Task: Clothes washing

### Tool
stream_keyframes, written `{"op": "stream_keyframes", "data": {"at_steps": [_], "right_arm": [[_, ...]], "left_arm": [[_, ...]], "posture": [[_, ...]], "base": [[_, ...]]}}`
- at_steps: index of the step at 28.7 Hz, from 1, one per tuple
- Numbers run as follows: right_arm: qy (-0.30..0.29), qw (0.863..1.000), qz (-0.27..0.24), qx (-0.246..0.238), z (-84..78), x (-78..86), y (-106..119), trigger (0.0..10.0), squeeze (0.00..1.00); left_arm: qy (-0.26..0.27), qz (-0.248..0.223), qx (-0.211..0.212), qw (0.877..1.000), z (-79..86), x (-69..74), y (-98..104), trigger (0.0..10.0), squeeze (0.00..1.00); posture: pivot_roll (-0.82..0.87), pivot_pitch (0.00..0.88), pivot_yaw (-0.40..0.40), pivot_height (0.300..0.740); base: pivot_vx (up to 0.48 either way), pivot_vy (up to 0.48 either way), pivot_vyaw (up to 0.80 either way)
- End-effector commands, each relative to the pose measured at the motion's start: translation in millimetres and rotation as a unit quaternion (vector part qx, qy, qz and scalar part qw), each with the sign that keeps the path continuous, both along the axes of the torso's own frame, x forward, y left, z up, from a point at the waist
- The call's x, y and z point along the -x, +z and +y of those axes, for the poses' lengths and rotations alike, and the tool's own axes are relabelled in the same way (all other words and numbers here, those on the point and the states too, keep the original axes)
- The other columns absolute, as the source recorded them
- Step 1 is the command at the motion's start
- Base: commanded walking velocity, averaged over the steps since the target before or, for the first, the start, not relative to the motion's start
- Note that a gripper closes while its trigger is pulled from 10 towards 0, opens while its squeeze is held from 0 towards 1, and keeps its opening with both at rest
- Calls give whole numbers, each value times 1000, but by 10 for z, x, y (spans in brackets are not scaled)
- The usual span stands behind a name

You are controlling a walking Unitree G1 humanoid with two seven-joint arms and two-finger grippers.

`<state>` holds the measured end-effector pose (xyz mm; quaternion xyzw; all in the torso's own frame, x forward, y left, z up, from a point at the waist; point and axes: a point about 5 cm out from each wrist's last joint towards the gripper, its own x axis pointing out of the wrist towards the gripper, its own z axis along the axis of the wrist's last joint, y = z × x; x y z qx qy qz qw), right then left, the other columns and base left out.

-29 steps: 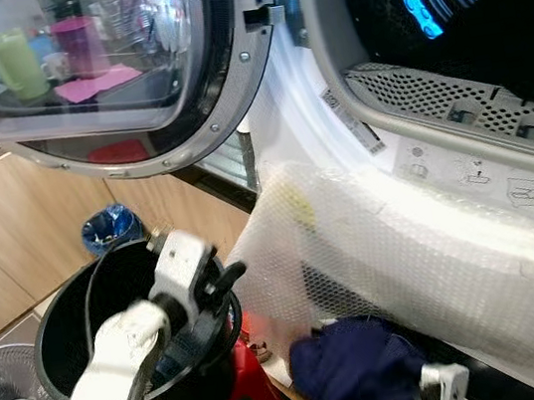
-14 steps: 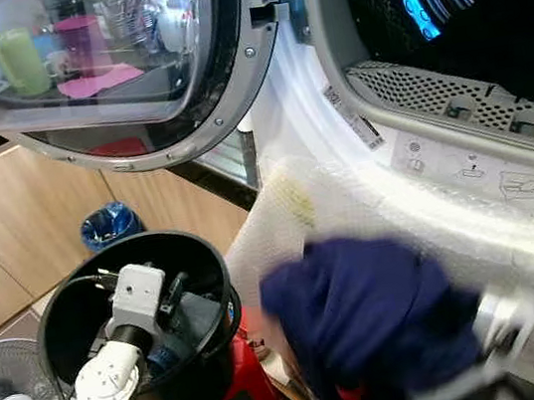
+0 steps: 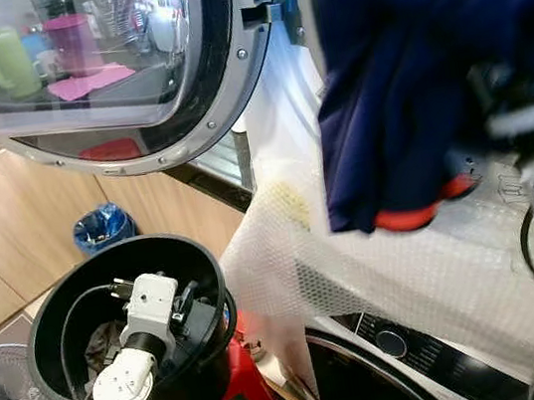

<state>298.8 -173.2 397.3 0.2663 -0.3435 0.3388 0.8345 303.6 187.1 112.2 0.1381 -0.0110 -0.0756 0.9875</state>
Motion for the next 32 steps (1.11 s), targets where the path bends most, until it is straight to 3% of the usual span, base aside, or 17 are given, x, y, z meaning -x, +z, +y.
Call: {"op": "stream_keyframes", "data": {"at_steps": [1, 5, 8, 11, 12, 15, 17, 18, 20, 21, 22, 23, 26, 27, 28, 29, 32], "right_arm": [[-20, 1000, -4, 2, -111, -103, 154, 0, 0], [-70, 997, 40, 2, -239, -514, 535, 0, 0], [-110, 992, 68, -3, -286, -642, 718, 0, 0], [-235, 964, 123, -26, -473, -707, 939, 0, 0], [-315, 933, 162, -70, -699, -676, 981, 0, 0], [-417, 876, 202, -132, -1066, -565, 978, 0, 0], [-485, 835, 213, -149, -1289, -469, 966, 0, 0], [-502, 822, 217, -158, -1357, -440, 955, 0, 0], [-557, 778, 232, -174, -1568, -362, 860, 0, 0], [-576, 762, 250, -158, -1634, -381, 753, 0, 0], [-576, 762, 250, -158, -1634, -381, 753, 0, 0], [-558, 774, 274, -114, -1563, -502, 620, 9569, 0], [-543, 786, 291, -61, -1453, -628, 488, 10000, 0], [-524, 796, 301, -28, -1377, -705, 400, 10000, 180], [-524, 796, 301, -28, -1377, -705, 400, 10000, 180], [-515, 799, 309, -16, -1342, -743, 346, 10000, 1000], [-506, 806, 305, 19, -1279, -779, 335, 10000, 1000]], "left_arm": [[-2, 2, -5, 1000, -12, -9, -18, 10000, 0], [0, 6, -1, 1000, -23, -22, -28, 10000, 0], [-2, 8, -1, 1000, -36, -22, -44, 10000, 0], [-4, 10, 1, 1000, -59, -24, -58, 10000, 0], [-5, 10, 1, 1000, -73, -15, -63, 10000, 0], [-1, 9, 4, 1000, -74, -6, -66, 10000, 0], [6, 9, 7, 1000, -65, 0, -70, 10000, 0], [8, 9, 8, 1000, -61, 1, -73, 10000, 0], [13, 15, 12, 1000, -44, 8, -91, 10000, 0], [15, 20, 12, 1000, -39, 12, -111, 10000, 0], [15, 20, 12, 1000, -39, 12, -111, 10000, 0], [6, 33, 9, 999, -60, 9, -139, 10000, 0], [-9, 44, 5, 999, -102, 6, -161, 10000, 0], [-25, 47, 2, 999, -141, 10, -169, 10000, 0], [-25, 47, 2, 999, -141, 10, -169, 10000, 0], [-34, 50, 1, 998, -165, 15, -172, 10000, 0], [-41, 49, 3, 998, -187, 10, -156, 10000, 0]], "posture": [[154, 77, -23, 740], [146, 77, -14, 740], [142, 79, -14, 740], [146, 85, -13, 740], [152, 88, -26, 740], [158, 94, -33, 740], [163, 93, -40, 740], [163, 93, -40, 740], [162, 95, -41, 740], [158, 100, -35, 740], [158, 100, -35, 740], [155, 103, -29, 740], [153, 103, -21, 740], [150, 106, -15, 740], [150, 106, -15, 740], [148, 106, -16, 740], [147, 108, -12, 740]], "base": [[0, 0, 0], [0, 0, 0], [0, 0, 0], [0, 0, 0], [0, 0, 0], [0, 0, 0], [0, 0, 0], [0, 0, 0], [0, 0, 0], [0, 0, 0], [0, 0, 0], [0, 0, 0], [0, 0, 0], [0, 0, 0], [0, 0, 0], [0, 0, 0], [0, 0, 0]]}}
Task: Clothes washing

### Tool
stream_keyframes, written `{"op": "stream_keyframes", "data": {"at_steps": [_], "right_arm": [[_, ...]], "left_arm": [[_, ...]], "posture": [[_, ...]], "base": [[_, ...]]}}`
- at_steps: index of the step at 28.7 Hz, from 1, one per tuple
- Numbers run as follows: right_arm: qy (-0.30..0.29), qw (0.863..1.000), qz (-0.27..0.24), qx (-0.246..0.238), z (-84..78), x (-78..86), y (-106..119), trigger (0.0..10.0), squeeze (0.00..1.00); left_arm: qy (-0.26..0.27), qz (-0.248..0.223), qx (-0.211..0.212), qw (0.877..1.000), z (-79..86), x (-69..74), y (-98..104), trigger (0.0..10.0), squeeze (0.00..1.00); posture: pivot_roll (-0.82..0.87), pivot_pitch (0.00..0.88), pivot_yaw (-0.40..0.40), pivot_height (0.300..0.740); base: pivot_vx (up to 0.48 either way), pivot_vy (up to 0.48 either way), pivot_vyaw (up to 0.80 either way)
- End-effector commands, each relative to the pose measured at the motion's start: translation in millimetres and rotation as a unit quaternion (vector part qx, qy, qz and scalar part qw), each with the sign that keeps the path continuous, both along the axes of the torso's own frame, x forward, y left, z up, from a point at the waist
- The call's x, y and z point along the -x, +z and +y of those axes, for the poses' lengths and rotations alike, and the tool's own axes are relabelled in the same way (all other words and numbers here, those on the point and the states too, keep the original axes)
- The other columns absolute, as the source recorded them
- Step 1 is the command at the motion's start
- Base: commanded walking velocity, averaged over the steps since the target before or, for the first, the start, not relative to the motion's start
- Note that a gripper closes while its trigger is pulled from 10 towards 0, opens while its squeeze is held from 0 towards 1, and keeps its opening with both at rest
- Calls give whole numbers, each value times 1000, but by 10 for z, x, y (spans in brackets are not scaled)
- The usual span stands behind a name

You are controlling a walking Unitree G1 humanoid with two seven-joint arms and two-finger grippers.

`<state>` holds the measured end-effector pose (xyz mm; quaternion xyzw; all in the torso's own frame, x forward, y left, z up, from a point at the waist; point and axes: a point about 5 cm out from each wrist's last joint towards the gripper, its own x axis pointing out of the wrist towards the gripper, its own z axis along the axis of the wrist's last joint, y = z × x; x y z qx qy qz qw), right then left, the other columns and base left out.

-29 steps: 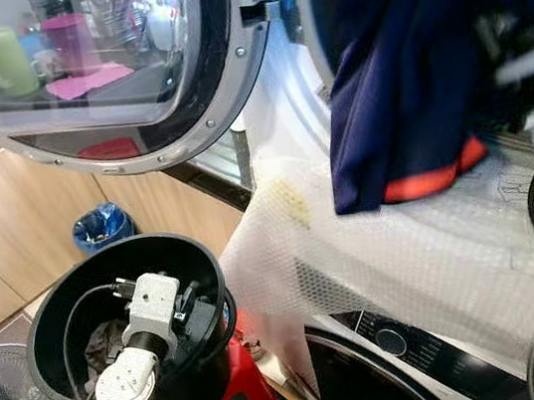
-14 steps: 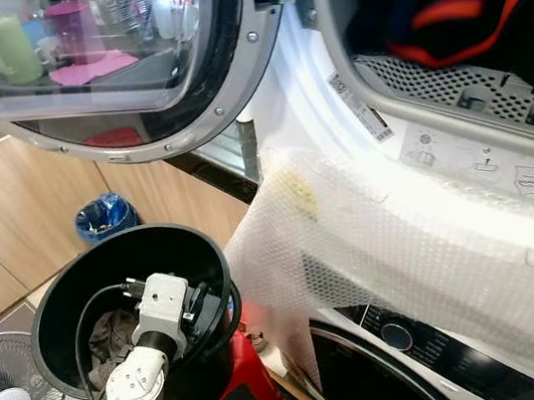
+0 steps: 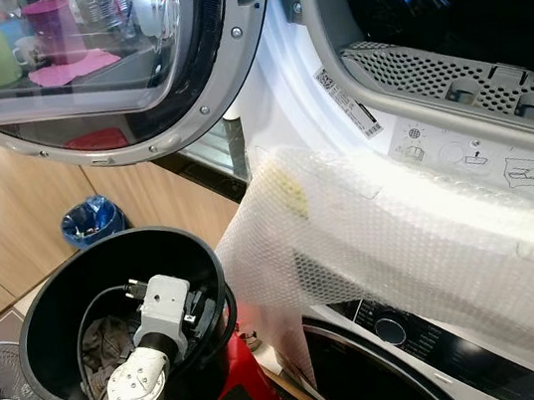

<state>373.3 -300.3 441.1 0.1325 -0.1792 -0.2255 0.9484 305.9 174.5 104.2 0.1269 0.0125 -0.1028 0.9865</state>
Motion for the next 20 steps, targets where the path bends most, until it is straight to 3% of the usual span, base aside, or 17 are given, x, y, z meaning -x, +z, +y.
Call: {"op": "stream_keyframes", "data": {"at_steps": [1, 3, 6, 7, 11, 13, 15, 18, 20], "right_arm": [[7, 999, 31, 6, 1, -37, -100, 10000, 1000], [63, 996, 20, 56, 175, -73, 13, 10000, 1000], [69, 993, 11, 94, 233, -60, 106, 10000, 1000], [53, 991, -24, 118, 240, 7, 271, 10000, 1000], [-6, 989, -111, 92, 98, 218, 551, 10000, 1000], [-15, 994, -3, 112, 59, 63, 227, 10000, 1000], [54, 995, 57, 59, 137, -103, -120, 10000, 1000], [40, 996, 42, 63, 99, -94, -129, 10000, 1000], [15, 999, -18, 42, 20, 0, 36, 10000, 1000]], "left_arm": [[-17, 21, -4, 1000, -64, 31, -72, 10000, 0], [-20, 21, -3, 1000, -70, 18, -50, 10000, 0], [-19, 21, 3, 1000, -71, 9, -39, 10000, 0], [-21, 17, 4, 1000, -77, -2, -17, 10000, 0], [-9, 13, 17, 1000, -61, -24, 18, 10000, 0], [-10, 17, 15, 1000, -58, -23, 1, 10000, 0], [-19, 27, 14, 999, -82, -9, -26, 10000, 0], [-31, 32, 10, 999, -122, 3, -42, 10000, 0], [-39, 33, 9, 999, -150, 9, -42, 10000, 0]], "posture": [[146, 109, -9, 740], [144, 108, -8, 740], [144, 108, -8, 740], [148, 111, -4, 740], [152, 110, -7, 740], [141, 108, -6, 740], [140, 106, -6, 740], [141, 108, -7, 740], [148, 109, -3, 740]], "base": [[0, 0, 0], [0, 0, 0], [0, 0, 0], [0, 0, 0], [0, 0, 0], [0, 0, 0], [0, 0, 0], [0, 0, 0], [0, 0, 0]]}}
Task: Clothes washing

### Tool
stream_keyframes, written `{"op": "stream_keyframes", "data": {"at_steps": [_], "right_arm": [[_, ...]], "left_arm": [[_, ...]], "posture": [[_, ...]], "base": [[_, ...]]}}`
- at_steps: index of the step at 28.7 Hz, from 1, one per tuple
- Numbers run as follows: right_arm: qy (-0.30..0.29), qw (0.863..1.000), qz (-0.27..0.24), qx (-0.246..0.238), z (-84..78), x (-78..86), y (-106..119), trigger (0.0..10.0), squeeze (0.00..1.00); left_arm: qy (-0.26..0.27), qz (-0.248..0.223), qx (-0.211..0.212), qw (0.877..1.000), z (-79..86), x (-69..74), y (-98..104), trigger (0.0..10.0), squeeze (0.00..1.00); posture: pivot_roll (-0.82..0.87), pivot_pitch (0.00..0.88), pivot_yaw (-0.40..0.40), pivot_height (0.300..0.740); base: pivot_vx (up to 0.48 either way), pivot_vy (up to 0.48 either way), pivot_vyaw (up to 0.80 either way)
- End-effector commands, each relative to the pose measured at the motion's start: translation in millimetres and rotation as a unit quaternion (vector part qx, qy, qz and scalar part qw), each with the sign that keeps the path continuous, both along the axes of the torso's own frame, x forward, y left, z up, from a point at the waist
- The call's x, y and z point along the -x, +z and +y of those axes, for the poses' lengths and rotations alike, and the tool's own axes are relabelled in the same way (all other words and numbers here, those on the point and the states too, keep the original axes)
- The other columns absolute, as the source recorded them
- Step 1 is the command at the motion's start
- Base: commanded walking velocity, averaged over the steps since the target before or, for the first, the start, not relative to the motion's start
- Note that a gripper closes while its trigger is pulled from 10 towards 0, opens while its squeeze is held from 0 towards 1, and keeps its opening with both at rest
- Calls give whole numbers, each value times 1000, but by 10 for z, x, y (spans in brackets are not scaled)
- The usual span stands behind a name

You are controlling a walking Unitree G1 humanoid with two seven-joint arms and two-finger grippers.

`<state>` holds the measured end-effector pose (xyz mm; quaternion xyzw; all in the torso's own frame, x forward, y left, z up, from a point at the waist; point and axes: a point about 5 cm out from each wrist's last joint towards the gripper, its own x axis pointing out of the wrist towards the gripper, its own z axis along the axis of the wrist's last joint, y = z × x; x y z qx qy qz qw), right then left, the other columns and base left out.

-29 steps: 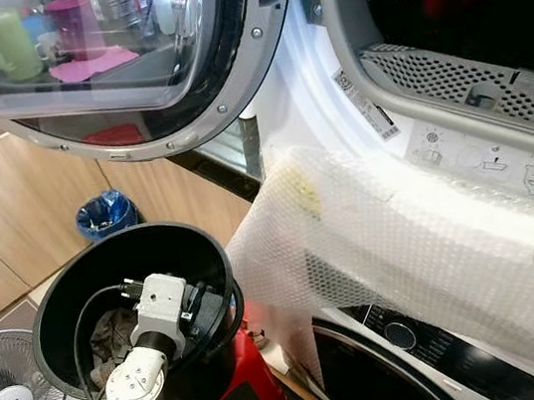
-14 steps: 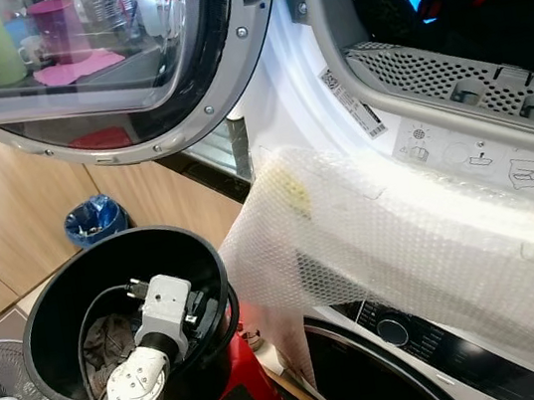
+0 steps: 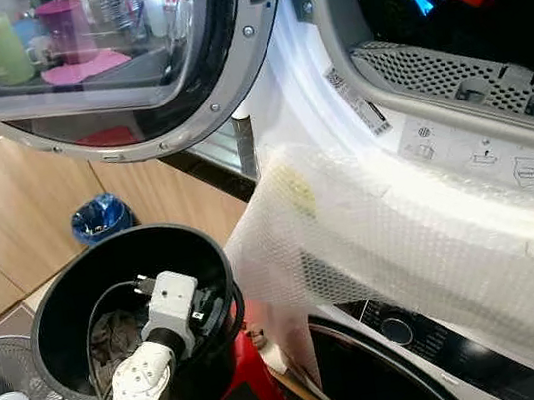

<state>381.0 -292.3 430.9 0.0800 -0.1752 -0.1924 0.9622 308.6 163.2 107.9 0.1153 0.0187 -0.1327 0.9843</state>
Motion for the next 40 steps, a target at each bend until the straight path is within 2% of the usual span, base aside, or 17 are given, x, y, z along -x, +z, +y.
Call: {"op": "stream_keyframes", "data": {"at_steps": [1, 4, 7, 9, 11, 12, 13, 19, 20, 22, 28, 32, 34, 40], "right_arm": [[-39, 994, -99, -16, -129, 229, 399, 10000, 1000], [-44, 990, -132, 4, -119, 338, 612, 10000, 1000], [-53, 992, -115, 30, -114, 345, 633, 10000, 1000], [-49, 993, -107, 15, -131, 319, 574, 10000, 1000], [-34, 998, -51, -7, -136, 198, 337, 10000, 1000], [-31, 999, -10, -3, -135, 125, 169, 10000, 1000], [-33, 999, 3, 6, -136, 103, 112, 10000, 1000], [-13, 999, 40, 14, -96, 20, -68, 10000, 1000], [-10, 999, 37, 11, -92, 20, -65, 10000, 0], [-4, 1000, 29, -1, -86, 24, -49, 10000, 0], [84, 996, 4, -26, 113, 12, 106, 10000, 0], [91, 996, -10, -24, 90, 73, 147, 10000, 0], [93, 995, -24, -32, 73, 176, 135, 10000, 0], [69, 997, -28, 7, 80, 379, 56, 10000, 0]], "left_arm": [[-9, 18, 1, 1000, -44, 30, -53, 10000, 0], [-3, 13, 3, 1000, -21, 14, -22, 10000, 0], [4, 14, 11, 1000, 2, 9, -14, 10000, 0], [2, 14, 9, 1000, -3, 14, -15, 10000, 0], [-3, 18, 7, 1000, -20, 24, -29, 10000, 0], [-7, 22, 7, 1000, -33, 31, -38, 10000, 0], [-10, 23, 7, 1000, -44, 32, -40, 10000, 0], [-19, 30, 7, 999, -67, 35, -46, 10000, 0], [-20, 32, 6, 999, -71, 36, -48, 10000, 0], [-22, 34, 5, 999, -76, 39, -50, 10000, 0], [-28, 40, 7, 999, -95, 61, -60, 10000, 0], [-30, 42, 7, 999, -103, 71, -61, 10000, 0], [-33, 44, 7, 998, -113, 81, -68, 10000, 0], [-36, 46, 9, 998, -126, 94, -70, 10000, 0]], "posture": [[148, 109, -3, 740], [153, 113, -4, 740], [150, 116, -4, 740], [147, 116, -2, 740], [147, 116, -2, 740], [147, 116, -2, 740], [144, 116, 2, 740], [141, 118, 2, 740], [140, 118, 4, 740], [142, 118, 3, 740], [132, 124, 0, 740], [130, 129, 0, 740], [124, 129, 0, 740], [126, 130, -2, 740]], "base": [[0, 0, 0], [0, 0, 0], [0, 0, 0], [0, 0, 0], [0, 0, 0], [0, 0, 0], [0, 0, 0], [0, 0, 0], [0, 0, 0], [0, 0, 0], [0, 0, 0], [0, 0, 0], [0, 0, 0], [0, 0, 0]]}}
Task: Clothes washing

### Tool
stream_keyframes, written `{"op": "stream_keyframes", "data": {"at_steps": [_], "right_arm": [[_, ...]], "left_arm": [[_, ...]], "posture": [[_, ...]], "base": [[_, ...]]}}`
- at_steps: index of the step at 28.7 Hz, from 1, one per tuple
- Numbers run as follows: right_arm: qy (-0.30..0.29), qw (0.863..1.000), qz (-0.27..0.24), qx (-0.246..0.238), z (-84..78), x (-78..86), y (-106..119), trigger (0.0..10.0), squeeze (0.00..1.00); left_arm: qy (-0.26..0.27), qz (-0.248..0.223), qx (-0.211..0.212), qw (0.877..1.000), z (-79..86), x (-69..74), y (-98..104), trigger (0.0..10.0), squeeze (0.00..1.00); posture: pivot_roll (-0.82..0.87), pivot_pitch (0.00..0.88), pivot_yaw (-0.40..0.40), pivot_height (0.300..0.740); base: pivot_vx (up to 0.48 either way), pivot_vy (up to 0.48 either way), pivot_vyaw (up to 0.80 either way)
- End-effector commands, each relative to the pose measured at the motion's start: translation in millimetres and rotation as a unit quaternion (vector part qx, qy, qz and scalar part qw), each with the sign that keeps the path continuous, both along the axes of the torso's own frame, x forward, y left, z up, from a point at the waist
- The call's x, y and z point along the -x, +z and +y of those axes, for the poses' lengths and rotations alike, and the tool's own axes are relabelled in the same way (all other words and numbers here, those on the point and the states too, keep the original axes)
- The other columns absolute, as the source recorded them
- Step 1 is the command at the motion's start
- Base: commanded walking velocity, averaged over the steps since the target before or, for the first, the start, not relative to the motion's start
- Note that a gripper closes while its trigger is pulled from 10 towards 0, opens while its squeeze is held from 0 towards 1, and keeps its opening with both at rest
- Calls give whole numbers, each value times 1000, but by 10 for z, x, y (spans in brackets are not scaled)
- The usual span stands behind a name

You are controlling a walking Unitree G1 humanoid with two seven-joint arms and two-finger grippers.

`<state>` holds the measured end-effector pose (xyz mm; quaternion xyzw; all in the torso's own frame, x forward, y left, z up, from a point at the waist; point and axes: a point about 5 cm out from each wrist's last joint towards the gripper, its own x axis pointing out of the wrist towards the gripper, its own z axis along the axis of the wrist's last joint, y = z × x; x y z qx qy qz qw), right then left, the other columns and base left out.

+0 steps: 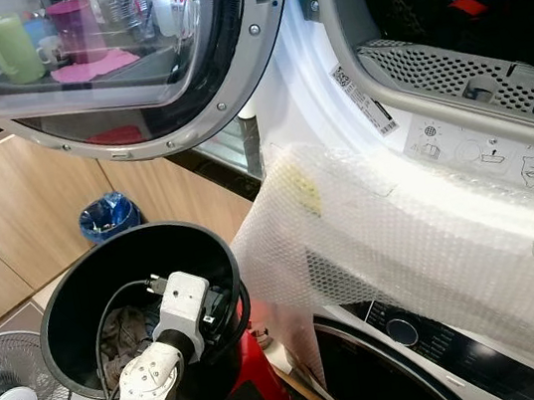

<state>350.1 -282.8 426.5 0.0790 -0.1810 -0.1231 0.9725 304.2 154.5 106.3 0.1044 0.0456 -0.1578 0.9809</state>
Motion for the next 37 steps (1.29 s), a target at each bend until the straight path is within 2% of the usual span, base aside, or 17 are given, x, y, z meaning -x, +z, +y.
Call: {"op": "stream_keyframes", "data": {"at_steps": [1, 3, 5, 8, 16, 20, 23, 25, 26, 27, 28, 29, 30, 31, 32, 33, 37], "right_arm": [[-17, 1000, -18, 4, -37, 122, 80, 10000, 0], [-43, 999, -16, 23, -65, 212, 41, 10000, 0], [-90, 995, -7, 49, -81, 456, -88, 10000, 0], [-110, 991, 5, 75, -77, 535, -143, 10000, 0], [-44, 993, -40, 103, 140, 763, -156, 10000, 0], [107, 979, -46, 168, 546, 646, -116, 10000, 0], [211, 955, -47, 205, 781, 578, -95, 10000, 0], [330, 906, -35, 265, 1022, 445, -81, 10000, 0], [359, 898, -27, 254, 1017, 261, 4, 10000, 0], [344, 909, -28, 234, 963, 146, 89, 10000, 0], [344, 909, -28, 234, 963, 146, 89, 10000, 0], [171, 978, -23, 120, 608, -116, 336, 10000, 0], [171, 978, -23, 120, 608, -116, 336, 10000, 0], [24, 999, -16, 25, 307, -161, 410, 10000, 0], [-74, 996, -27, -38, 9, -75, 418, 10000, 0], [-96, 993, -41, -59, -82, -30, 428, 10000, 0], [-112, 990, -51, -74, -143, -15, 325, 10000, 0]], "left_arm": [[-14, 16, 2, 1000, -39, 51, -53, 10000, 0], [-14, 16, 2, 1000, -39, 55, -52, 10000, 0], [-16, 17, 1, 1000, -38, 59, -54, 10000, 0], [-16, 17, 2, 1000, -43, 62, -57, 10000, 0], [-14, 17, 4, 1000, -31, 63, -44, 10000, 0], [-16, 15, 6, 1000, -49, 55, -28, 10000, 0], [-18, 13, 7, 1000, -62, 39, -17, 10000, 0], [-20, 12, 7, 1000, -69, 15, -9, 10000, 0], [-21, 10, 7, 1000, -68, 2, 2, 10000, 0], [-20, 9, 7, 1000, -63, -2, 6, 10000, 0], [-20, 9, 7, 1000, -63, -2, 6, 10000, 0], [-16, 9, 9, 1000, -51, -6, 12, 10000, 0], [-16, 9, 9, 1000, -51, -6, 12, 10000, 0], [-15, 9, 9, 1000, -44, -7, 12, 10000, 0], [-14, 9, 11, 1000, -52, 7, 12, 10000, 0], [-14, 9, 12, 1000, -59, 16, 13, 10000, 0], [-6, 12, 23, 1000, -67, 35, 7, 10000, 0]], "posture": [[128, 129, -4, 740], [130, 128, -4, 740], [127, 125, -6, 740], [130, 121, -9, 740], [133, 122, -12, 740], [132, 122, -11, 740], [134, 115, -11, 740], [131, 108, -10, 740], [132, 108, -10, 740], [132, 107, -9, 740], [132, 107, -9, 740], [135, 108, -10, 740], [135, 108, -10, 740], [136, 110, -9, 740], [139, 111, -16, 740], [147, 114, -19, 740], [145, 118, -16, 740]], "base": [[0, 0, 0], [0, 0, 0], [0, 0, 0], [0, 0, 0], [0, 0, 0], [0, 0, 0], [0, 0, 0], [0, 0, 0], [0, 0, 0], [0, 0, 0], [0, 0, 0], [0, 0, 0], [0, 0, 0], [0, 0, 0], [0, 0, 0], [0, 0, 0], [0, 0, 0]]}}
